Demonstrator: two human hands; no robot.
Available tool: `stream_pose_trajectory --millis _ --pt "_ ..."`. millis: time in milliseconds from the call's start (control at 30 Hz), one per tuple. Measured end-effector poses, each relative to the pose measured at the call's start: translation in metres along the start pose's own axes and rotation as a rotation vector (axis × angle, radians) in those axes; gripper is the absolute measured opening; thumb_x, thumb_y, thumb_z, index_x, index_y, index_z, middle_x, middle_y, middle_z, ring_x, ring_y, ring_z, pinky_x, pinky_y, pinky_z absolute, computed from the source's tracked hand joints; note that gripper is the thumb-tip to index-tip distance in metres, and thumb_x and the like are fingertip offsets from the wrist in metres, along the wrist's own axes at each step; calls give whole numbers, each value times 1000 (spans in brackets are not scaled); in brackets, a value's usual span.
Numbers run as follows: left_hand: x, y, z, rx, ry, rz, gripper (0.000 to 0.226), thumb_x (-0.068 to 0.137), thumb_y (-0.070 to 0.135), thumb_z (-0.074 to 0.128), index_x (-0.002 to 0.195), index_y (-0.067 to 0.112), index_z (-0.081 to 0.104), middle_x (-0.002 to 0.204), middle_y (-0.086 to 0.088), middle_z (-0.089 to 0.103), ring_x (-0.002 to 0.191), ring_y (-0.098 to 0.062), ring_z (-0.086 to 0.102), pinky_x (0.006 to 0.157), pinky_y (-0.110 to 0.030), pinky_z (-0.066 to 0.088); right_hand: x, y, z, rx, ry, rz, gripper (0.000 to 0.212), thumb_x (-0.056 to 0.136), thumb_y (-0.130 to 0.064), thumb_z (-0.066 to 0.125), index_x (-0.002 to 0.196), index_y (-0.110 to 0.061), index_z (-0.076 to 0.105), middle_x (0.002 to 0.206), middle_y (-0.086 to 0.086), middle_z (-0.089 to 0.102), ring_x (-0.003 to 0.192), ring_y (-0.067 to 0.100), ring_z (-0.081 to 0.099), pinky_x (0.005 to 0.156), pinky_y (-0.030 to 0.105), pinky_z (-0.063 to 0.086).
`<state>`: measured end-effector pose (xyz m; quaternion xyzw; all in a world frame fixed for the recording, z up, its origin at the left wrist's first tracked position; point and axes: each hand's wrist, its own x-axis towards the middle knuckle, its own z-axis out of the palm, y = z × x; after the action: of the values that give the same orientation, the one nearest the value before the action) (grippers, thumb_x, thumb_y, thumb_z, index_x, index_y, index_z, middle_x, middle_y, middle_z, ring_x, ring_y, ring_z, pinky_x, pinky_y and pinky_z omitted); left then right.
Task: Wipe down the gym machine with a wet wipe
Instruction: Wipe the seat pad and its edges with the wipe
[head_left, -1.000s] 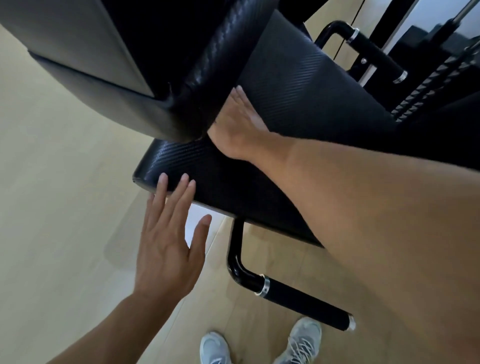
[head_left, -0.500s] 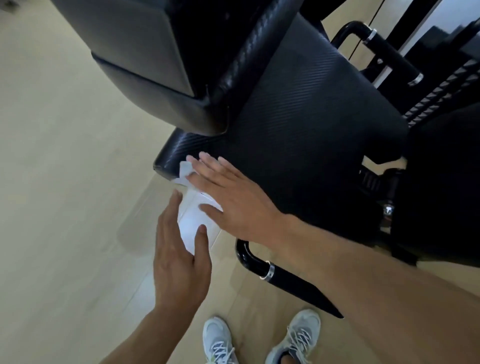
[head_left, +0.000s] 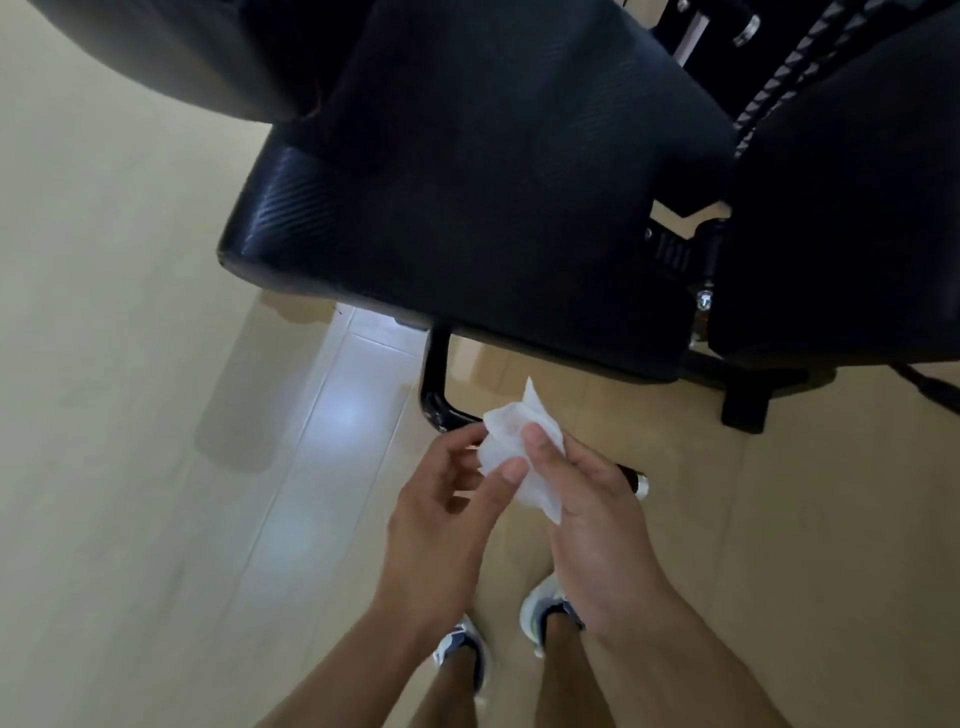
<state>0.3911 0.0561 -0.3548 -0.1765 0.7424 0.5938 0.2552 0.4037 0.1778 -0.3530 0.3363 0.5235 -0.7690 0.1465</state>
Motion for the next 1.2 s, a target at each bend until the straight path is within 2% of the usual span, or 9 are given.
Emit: stream_pose_trajectory --millis 133,367,500,633,800,967,1033,1100,1200 --pt "0 4 2 82 12 -15 13 86 37 75 82 25 74 77 7 74 68 -2 64 61 -7 44 -5 6 -7 115 30 74 31 99 -33 57 107 -13 79 112 11 76 110 26 71 108 45 46" --pt "-2 5 1 63 -15 8 21 84 31 79 72 16 72 69 -6 69 51 -4 48 52 -9 37 -7 6 -10 139 252 12 23 102 -28 57 108 -16 75 106 5 78 104 24 73 92 39 56" --pt "-6 2 6 59 -6 13 13 86 28 78 77 19 75 71 0 72 56 -3 58 54 -6 40 -7 12 -15 140 372 -11 25 102 -31 56 102 -15 74 100 5 78 100 26 73 90 43 59" --pt "-5 -11 10 64 23 -8 12 88 31 75 80 22 74 76 2 73 74 -17 68 59 -9 45 -5 16 -27 272 465 11 24 102 -31 56 102 -14 73 101 6 78 93 20 75 81 37 59" --pt "-8 -23 19 12 33 -84 11 91 29 72 83 22 74 73 -1 74 71 -18 69 61 -10 47 -2 9 -42 226 480 -1 21 102 -32 56 98 -19 73 95 -1 79 91 16 76 83 37 59" --pt "-9 -20 28 50 233 41 12 97 28 65 109 30 65 82 10 74 80 0 68 70 -10 47 -3 -14 -51 17 591 -367 12 99 -35 62 98 -29 72 94 -11 77 93 8 73 70 21 57" --pt "-3 -16 25 122 322 168 17 98 26 63 113 33 61 88 19 70 88 2 63 69 -6 43 -5 -18 -48 -145 519 -580 11 97 -30 65 104 -30 73 98 -17 77 98 0 70 79 15 54" --pt "10 -12 20 204 343 297 21 99 22 60 114 37 58 92 18 67 93 -1 61 69 -11 44 -2 -7 -46 -476 340 -661 18 98 -29 65 115 -32 71 115 -22 72 113 -7 63 94 14 50" --pt "42 -6 11 365 344 456 20 101 21 55 117 32 61 98 8 68 91 -9 60 75 -27 44 10 24 -51 -1016 -53 -504 35 98 -54 55 116 -33 75 146 -22 52 140 -8 39 118 30 35"
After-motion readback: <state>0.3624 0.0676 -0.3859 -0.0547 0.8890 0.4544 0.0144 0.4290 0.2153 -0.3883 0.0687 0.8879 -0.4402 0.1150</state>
